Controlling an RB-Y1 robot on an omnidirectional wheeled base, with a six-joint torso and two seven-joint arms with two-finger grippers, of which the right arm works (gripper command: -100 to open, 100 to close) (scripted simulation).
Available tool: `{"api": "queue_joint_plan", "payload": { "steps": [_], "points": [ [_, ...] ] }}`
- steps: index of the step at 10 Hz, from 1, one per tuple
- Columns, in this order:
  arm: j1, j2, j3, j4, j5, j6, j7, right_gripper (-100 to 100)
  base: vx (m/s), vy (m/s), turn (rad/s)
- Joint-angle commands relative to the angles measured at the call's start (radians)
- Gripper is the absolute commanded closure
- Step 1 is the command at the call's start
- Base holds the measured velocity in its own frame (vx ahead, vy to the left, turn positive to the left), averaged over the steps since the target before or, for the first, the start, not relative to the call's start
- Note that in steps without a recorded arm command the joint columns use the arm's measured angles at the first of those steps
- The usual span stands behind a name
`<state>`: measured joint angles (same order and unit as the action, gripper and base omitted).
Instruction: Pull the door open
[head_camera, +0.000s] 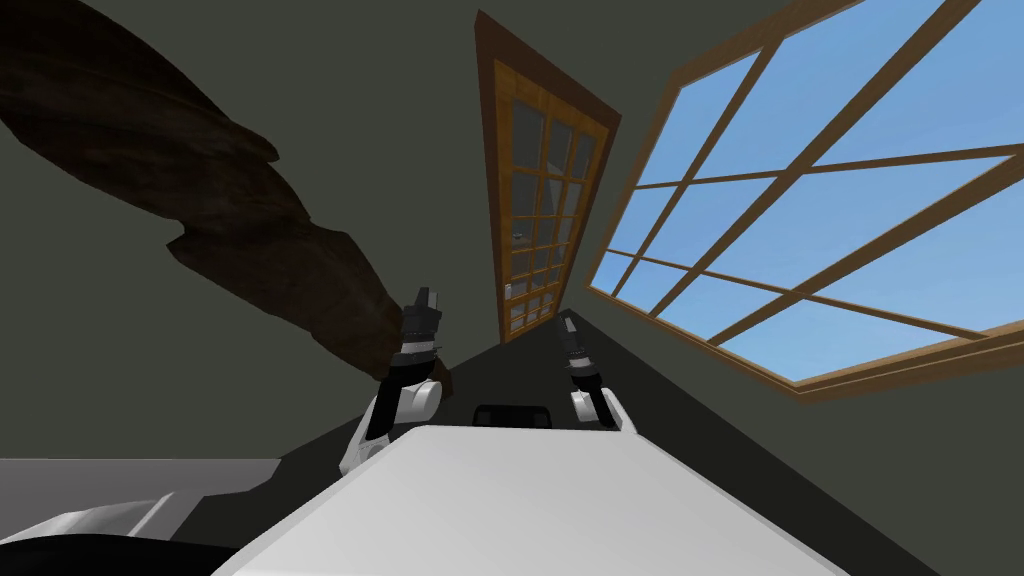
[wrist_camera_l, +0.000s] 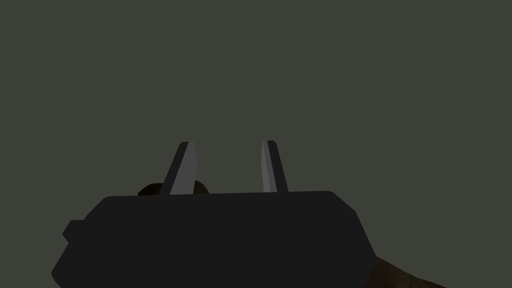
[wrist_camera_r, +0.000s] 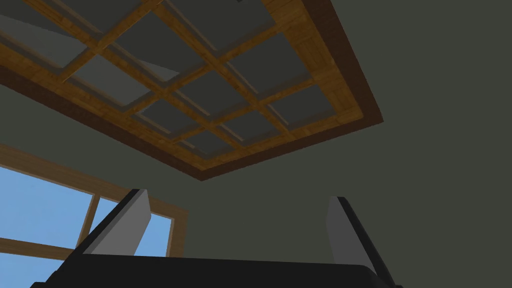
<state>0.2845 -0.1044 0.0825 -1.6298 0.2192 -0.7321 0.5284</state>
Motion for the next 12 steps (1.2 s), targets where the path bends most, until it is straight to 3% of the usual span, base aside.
{"api": "queue_joint_plan", "payload": {
  "steps": [1, 12],
  "points": [
    [-0.012, -0.004, 0.002, 0.036, 0.014, -0.008, 0.027, -100, 0.109, 0.013, -0.004],
    [-0.100, -0.016, 0.020, 0.299, 0.104, -0.074, 0.200, -100, 0.099, 0.019, -0.005]
  ]
}}
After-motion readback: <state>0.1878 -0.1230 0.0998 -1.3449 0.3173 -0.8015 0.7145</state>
